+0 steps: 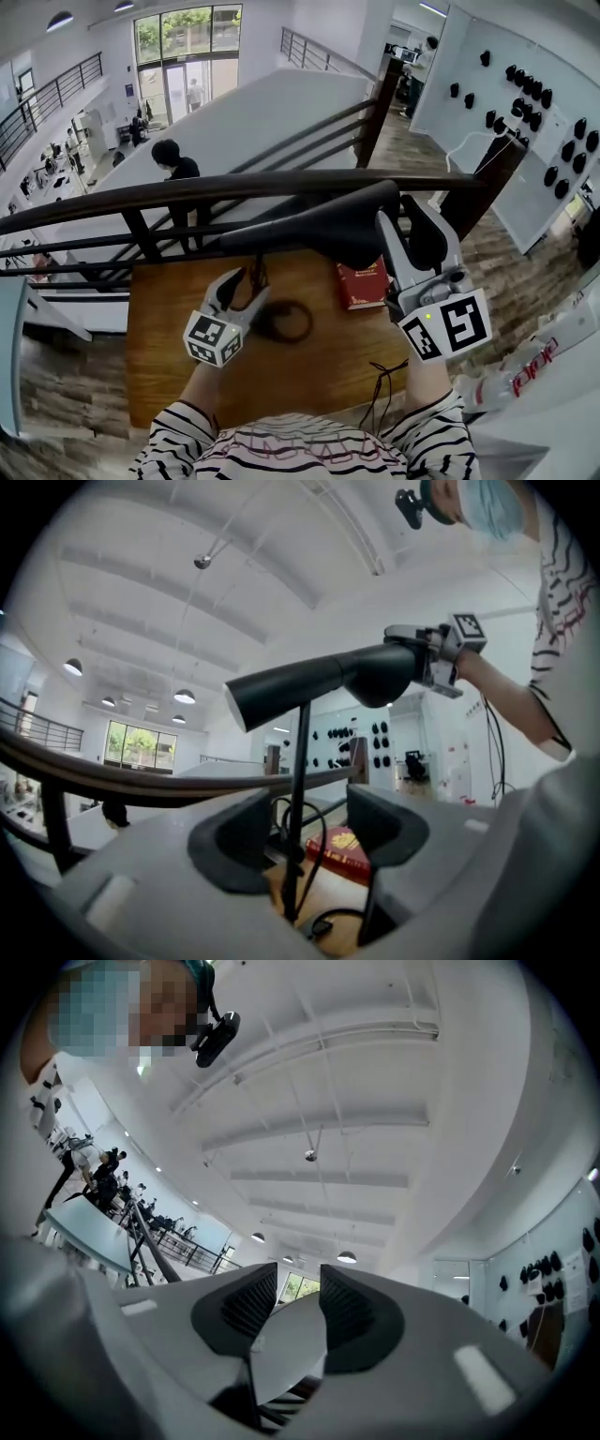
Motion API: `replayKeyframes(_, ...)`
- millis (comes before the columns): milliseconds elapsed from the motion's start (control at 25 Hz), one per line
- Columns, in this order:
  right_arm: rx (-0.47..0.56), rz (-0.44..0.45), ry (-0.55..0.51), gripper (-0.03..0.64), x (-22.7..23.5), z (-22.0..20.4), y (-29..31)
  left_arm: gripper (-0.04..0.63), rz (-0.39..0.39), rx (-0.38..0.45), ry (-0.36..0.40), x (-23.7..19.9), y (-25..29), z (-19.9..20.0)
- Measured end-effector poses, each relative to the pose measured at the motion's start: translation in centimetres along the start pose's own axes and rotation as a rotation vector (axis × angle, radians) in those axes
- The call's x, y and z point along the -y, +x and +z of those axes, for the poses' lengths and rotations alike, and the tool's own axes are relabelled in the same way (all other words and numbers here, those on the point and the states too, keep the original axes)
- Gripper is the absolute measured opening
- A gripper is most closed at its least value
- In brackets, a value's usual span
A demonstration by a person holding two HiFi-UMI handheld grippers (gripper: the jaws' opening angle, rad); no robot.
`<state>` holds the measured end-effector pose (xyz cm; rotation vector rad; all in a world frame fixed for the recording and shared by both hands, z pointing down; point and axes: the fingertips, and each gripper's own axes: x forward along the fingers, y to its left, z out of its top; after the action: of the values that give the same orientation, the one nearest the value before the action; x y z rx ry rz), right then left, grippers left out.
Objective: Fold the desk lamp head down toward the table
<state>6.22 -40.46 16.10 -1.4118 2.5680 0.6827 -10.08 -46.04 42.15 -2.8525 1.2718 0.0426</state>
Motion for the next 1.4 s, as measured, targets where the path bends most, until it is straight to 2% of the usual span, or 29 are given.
replayKeyframes(240, 0.014, -0.021, 0.016, 0.121, 0.2, -0.6, -0.2, 0.259, -0.054, -0.039, -0.015, 0.3, 1.5, -1.6)
replayKeyframes(800, -0.023, -0.094, 0.064, 0.124, 1.0, -3.3, -2.4, 0.307, -0.111, -0.025, -0.050, 1.1, 1.9, -1.7)
replayKeyframes(1400, -0.080, -0.207, 0.275, 0.103, 1.9, -9.6, -6.3, 0.296, -0.105, -0.019, -0.092, 1.1, 1.8, -1.5)
